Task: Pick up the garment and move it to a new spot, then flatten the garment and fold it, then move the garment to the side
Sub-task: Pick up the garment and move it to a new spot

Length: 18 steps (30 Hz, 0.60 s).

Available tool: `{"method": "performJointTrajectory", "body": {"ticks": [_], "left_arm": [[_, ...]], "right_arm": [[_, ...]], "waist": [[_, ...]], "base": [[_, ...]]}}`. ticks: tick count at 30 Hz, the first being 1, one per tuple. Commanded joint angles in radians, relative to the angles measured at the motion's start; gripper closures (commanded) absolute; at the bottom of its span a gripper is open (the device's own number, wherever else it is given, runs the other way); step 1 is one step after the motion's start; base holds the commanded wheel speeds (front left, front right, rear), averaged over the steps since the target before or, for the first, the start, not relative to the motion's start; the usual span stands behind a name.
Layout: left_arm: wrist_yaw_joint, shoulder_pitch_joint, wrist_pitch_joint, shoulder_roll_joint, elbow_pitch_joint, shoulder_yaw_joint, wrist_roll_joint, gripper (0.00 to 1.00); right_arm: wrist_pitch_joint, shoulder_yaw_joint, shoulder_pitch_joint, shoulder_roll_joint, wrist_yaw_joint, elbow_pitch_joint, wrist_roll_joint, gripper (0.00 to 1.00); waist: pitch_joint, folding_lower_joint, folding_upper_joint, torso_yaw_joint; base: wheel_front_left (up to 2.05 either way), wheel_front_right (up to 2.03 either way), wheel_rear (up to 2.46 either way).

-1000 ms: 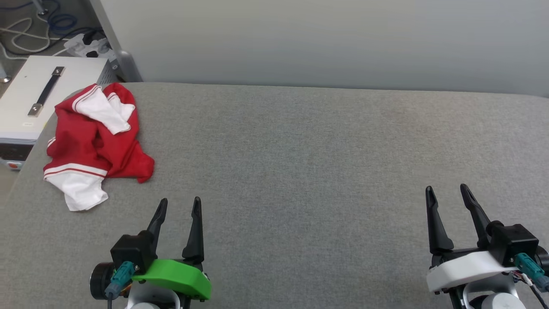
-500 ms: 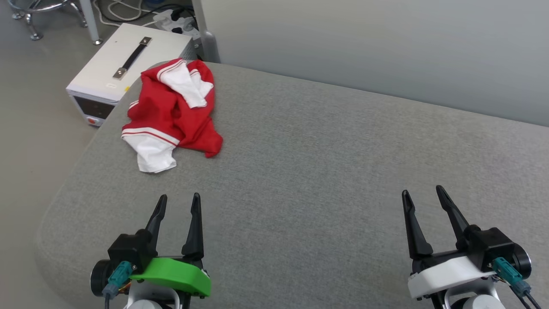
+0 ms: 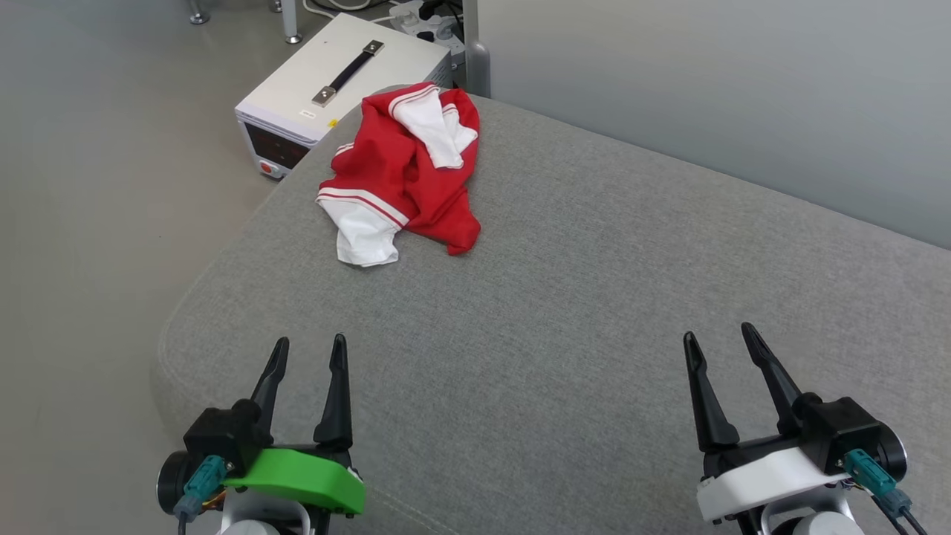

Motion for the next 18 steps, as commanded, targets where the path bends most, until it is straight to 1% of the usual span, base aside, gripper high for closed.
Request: {"method": "performJointTrajectory", "body": {"ticks": [1, 10, 18], "left_arm": [[-0.003, -0.002, -0.006, -0.006, 0.0, -0.002, -0.007, 0.0], [0.003, -0.01, -0.006, -0.006, -0.007, 0.001, -0.013, 0.0], [0.008, -0.008, -0.006, -0.006, -0.011, 0.008, -0.024, 0.0]], "right_arm": [[-0.009, 0.002, -0.005, -0.002, -0.001, 0.004, 0.006, 0.0], [-0.009, 0.007, -0.012, -0.002, -0.001, 0.006, 0.005, 0.0], [-0.009, 0.015, -0.019, -0.002, -0.001, 0.004, -0.004, 0.0]], "waist": [[0.001, 0.0, 0.0, 0.015], [0.011, 0.0, 0.0, 0.013], [0.029, 0.0, 0.0, -0.014]], "base": [[0.0, 0.0, 0.0], [0.0, 0.0, 0.0], [0.0, 0.0, 0.0]]}}
